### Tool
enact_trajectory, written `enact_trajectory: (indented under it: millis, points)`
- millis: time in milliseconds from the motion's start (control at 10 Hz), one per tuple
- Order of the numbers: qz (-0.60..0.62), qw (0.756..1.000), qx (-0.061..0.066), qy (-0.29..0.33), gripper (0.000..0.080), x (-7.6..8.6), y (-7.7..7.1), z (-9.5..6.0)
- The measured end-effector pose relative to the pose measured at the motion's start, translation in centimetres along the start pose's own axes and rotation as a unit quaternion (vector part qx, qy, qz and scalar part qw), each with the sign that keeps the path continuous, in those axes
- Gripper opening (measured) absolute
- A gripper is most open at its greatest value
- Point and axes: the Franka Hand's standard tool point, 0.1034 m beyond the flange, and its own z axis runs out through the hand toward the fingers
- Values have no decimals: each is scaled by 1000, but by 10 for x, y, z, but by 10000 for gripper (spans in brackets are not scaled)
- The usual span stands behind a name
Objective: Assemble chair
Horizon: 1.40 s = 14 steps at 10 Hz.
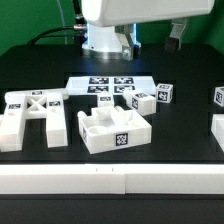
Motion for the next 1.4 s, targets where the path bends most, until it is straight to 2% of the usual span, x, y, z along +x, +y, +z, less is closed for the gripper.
enact_trajectory:
  millis: [100,200,400,500,600,700,1100,1300,1400]
  points:
    - [41,999,2,0,650,-1,0,2]
    - [88,996,7,-4,650,-14,0,12]
    - [69,998,10,0,650,-39,4,41]
    - [62,998,10,4,650,-46,4,54]
    - [56,998,9,9,650,-47,4,70]
    - [54,998,9,9,650,-47,2,76]
    - [54,998,9,11,650,-47,1,78]
    - [51,998,8,19,650,-49,-9,102]
    - [50,999,10,17,650,-50,-11,106]
